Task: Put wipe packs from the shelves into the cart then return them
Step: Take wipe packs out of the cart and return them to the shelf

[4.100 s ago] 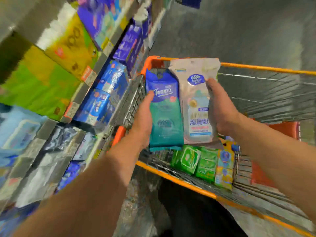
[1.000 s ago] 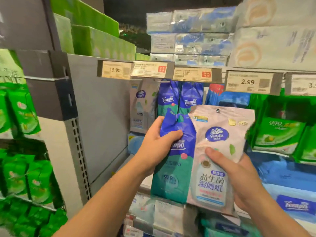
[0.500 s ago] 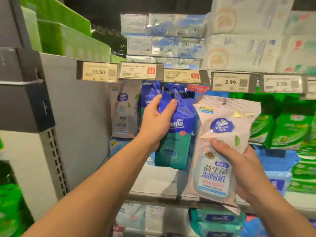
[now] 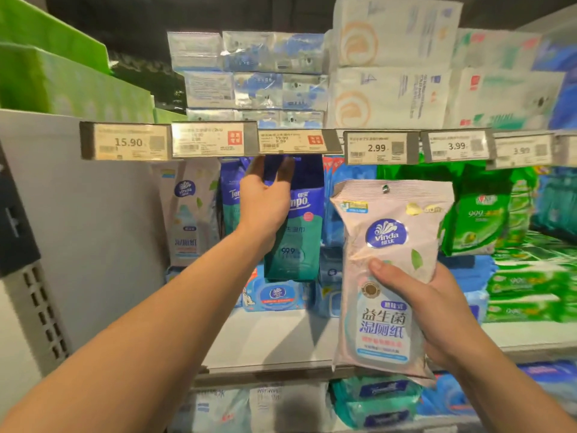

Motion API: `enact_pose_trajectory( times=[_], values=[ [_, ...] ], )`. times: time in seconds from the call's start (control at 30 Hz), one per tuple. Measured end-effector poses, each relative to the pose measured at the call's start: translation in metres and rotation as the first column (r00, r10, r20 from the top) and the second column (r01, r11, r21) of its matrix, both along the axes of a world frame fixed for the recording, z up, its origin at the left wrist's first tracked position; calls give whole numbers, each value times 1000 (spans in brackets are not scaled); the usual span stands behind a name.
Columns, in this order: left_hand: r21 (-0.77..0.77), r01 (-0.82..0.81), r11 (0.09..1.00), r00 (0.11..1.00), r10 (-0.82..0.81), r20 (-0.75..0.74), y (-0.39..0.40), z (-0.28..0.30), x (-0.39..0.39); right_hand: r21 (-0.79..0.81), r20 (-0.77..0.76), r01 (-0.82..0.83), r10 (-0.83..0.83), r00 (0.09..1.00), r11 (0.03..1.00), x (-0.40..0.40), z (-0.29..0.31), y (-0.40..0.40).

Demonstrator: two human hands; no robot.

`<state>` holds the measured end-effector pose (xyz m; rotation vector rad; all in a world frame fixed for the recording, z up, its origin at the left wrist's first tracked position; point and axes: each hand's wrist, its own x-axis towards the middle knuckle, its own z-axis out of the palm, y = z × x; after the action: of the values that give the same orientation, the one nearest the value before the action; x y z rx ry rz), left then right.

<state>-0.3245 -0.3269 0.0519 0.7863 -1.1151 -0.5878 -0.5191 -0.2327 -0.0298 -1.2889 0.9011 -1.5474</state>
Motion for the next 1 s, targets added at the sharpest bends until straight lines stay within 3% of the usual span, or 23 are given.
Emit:
enact_pose_trajectory(
  times=[0.7,0.87,0.93,1.0],
  values=[
    [-64,2,998,998,-6,-58,-17,5,-2,65,-19,-29,30,999,997,-4,-14,-27],
    [111,73,991,968,-44,-246,-42,-3,4,84,-7,-43,44,999,996,-3,-19,-25],
    [167,42,985,983,-11,-181,-55,-5,4,99,-15,-25,27,1000,995,-2,-19,-23],
    [193,-94,977,996,91,24,-66,-1,5,104,4,-10,10,1000,994,-1,-18,-21]
  ],
)
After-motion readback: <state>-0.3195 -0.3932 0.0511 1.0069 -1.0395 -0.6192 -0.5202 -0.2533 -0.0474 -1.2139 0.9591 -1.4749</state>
